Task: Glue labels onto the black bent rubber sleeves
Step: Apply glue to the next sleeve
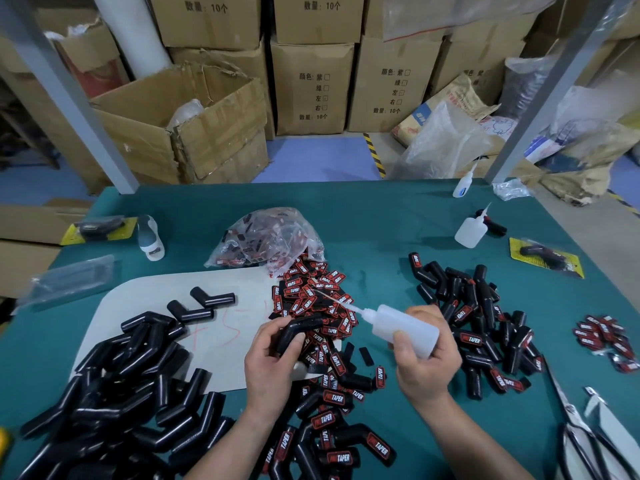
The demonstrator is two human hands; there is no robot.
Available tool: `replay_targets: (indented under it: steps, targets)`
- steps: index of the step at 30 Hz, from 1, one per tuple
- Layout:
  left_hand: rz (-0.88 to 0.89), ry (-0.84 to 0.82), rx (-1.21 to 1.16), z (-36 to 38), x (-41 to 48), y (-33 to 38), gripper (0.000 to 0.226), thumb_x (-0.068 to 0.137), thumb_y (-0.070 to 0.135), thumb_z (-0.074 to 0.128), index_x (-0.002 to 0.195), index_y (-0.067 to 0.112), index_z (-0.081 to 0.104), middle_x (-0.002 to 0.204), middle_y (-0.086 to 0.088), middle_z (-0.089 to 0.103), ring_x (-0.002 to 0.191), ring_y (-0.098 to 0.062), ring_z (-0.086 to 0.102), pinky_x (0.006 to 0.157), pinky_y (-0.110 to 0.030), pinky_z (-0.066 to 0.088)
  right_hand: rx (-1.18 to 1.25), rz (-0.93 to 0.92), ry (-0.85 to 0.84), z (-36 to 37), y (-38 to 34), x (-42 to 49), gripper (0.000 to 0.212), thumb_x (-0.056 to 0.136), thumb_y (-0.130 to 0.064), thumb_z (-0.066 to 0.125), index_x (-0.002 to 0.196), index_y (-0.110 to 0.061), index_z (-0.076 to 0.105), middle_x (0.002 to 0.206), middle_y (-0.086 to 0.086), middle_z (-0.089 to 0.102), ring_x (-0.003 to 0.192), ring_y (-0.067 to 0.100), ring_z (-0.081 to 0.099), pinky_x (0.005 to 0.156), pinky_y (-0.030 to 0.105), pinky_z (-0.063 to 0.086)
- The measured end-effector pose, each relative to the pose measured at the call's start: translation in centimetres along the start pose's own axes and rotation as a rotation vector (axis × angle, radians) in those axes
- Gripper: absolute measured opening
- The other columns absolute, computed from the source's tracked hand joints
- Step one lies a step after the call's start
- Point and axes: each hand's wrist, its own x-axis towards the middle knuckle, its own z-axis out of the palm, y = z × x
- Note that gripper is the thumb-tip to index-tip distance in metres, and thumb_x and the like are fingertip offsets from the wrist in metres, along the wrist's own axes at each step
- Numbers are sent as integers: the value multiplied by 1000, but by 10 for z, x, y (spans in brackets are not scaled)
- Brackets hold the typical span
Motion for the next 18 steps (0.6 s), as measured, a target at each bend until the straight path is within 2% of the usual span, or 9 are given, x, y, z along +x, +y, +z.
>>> replay_targets:
  steps: [3,6,9,12,15,18]
  targets:
    - [-17,11,1,0,0,0,44,87,5,79,106,45,72,112,1,74,109,-16,69,96,-26,53,-155,-111,-16,-3,-3,-1,36,94,-45,60,92,-9,56,86,-18,58,75,-6,59,59,8,44]
    - [-27,21,11,0,0,-1,45,87,7,80,106,47,72,112,6,74,108,-13,69,93,-21,54,-270,-207,-26,-4,-2,-5,38,94,-45,60,91,-7,56,81,-5,58,66,4,59,61,1,42]
    - [-27,26,9,0,0,-1,46,87,9,80,106,50,72,111,10,74,107,-8,69,90,-14,52,-314,-268,-34,-4,-2,-4,39,93,-43,61,91,-5,56,75,-1,64,64,9,59,61,4,44]
    - [-23,31,2,1,0,-1,45,88,10,79,107,50,72,112,10,75,107,-7,70,90,-13,52,-342,-314,-43,-3,-4,-4,38,92,-43,60,88,-6,57,63,10,65,62,10,59,56,9,45]
    - [-36,39,-9,1,0,-2,42,89,9,79,107,47,73,111,9,75,105,-8,70,90,-14,52,-379,-364,-78,-1,-9,-2,45,93,-42,58,76,0,63,55,10,63,59,13,55,56,12,44]
    - [-37,58,-13,1,1,-2,37,88,7,79,105,40,74,110,9,75,105,-8,70,89,-12,51,-352,-418,-131,-1,-16,3,37,92,-39,58,78,-5,58,50,7,57,49,12,50,48,17,41]
